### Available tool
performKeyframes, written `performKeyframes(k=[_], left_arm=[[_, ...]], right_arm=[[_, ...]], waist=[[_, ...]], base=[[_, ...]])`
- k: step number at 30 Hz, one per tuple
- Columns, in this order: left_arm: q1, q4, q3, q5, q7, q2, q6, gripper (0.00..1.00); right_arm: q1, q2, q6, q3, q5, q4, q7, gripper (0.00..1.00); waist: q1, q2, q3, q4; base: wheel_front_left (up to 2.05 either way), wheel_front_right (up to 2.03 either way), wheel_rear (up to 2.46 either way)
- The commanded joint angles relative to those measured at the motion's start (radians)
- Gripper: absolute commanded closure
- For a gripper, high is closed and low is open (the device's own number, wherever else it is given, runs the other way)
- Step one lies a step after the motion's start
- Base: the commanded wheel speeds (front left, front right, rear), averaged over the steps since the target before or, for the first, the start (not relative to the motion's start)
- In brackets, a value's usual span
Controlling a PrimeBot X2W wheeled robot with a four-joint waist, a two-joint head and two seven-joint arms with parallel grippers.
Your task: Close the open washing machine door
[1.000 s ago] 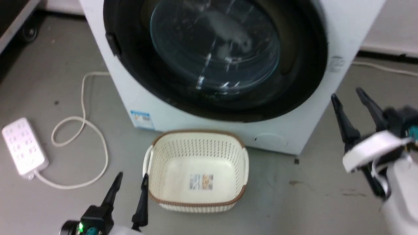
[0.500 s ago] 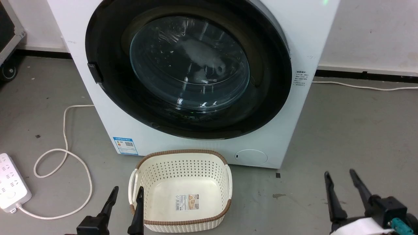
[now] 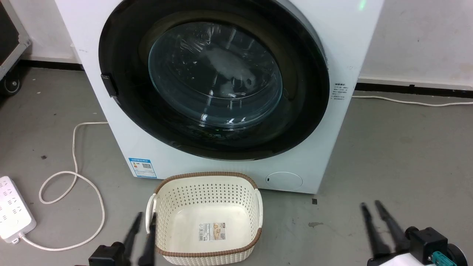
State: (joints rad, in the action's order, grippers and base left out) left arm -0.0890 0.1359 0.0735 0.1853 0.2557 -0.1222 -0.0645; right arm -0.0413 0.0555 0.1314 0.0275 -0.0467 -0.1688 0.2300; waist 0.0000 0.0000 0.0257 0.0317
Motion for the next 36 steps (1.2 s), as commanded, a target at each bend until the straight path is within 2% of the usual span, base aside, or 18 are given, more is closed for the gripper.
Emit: performKeyframes(k=[1,36], left_arm=[[0.001,-0.001,-0.001,-0.001,-0.002,0.001,0.000,1.00],[0.026,-0.040,-0.022,-0.055,-0.075,0.021,0.019,1.00]], right_arm=[[0.000,0.000,0.000,0.000,0.000,0.001,-0.002,1.00],[0.012,-0.002,0.000,-0.008,0.014,0.050,-0.068,1.00]], waist=[[0.0000,0.0000,0.000,0.000],[0.0000,0.0000,-0.008,-0.009]], base=[[0.00,0.00,0.00],[0.00,0.00,0.00]])
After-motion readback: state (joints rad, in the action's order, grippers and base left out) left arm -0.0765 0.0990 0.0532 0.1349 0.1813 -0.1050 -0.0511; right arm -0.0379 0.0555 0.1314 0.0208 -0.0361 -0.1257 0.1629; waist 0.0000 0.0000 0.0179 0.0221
